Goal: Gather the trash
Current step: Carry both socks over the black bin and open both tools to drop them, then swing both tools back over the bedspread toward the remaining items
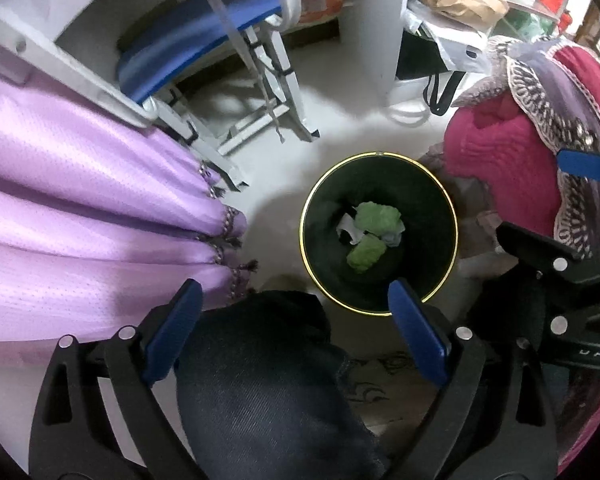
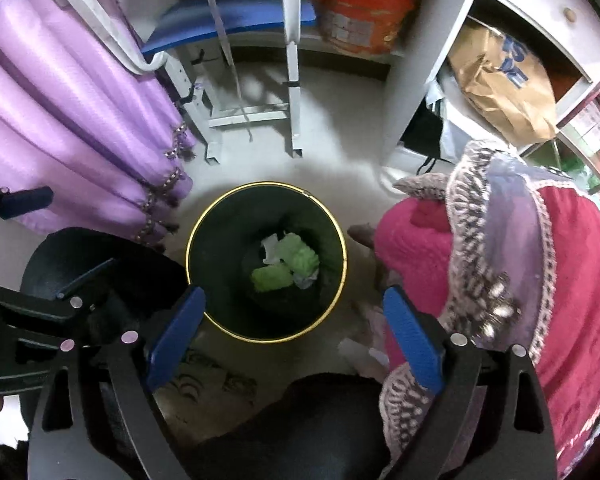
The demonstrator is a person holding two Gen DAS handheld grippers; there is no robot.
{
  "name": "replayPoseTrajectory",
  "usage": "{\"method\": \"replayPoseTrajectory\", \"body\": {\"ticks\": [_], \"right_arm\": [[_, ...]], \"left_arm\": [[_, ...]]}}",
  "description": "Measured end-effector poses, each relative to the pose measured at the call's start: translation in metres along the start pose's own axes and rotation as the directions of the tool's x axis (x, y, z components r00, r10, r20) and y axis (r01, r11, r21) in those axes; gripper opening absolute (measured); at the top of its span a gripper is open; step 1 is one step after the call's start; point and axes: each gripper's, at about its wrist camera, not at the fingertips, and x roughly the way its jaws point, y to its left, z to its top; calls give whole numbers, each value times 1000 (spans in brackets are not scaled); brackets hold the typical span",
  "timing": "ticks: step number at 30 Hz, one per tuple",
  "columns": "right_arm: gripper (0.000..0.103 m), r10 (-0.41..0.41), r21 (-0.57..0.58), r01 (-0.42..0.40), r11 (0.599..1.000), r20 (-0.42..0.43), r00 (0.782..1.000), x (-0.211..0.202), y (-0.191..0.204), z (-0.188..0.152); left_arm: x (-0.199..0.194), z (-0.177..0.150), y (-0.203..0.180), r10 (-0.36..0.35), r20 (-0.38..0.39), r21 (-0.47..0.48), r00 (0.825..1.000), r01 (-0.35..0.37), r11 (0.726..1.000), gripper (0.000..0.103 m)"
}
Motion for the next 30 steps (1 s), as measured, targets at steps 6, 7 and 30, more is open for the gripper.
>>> {"method": "replayPoseTrajectory", "body": {"ticks": [6, 7, 30], "right_arm": [[88, -34, 15, 33, 999, 29, 999, -19, -6, -12], [88, -33, 21, 32, 999, 36, 999, -23, -8, -14], [90, -281, 453, 188, 871, 146, 948, -137, -127, -125]], "left_arm": [[-16, 0, -14, 15, 43, 34, 999, -17, 999, 94], [-18, 0, -17, 12, 45, 41, 999, -14, 999, 94], [-97, 12, -156, -148, 209, 408, 967, 51, 911, 94]]}}
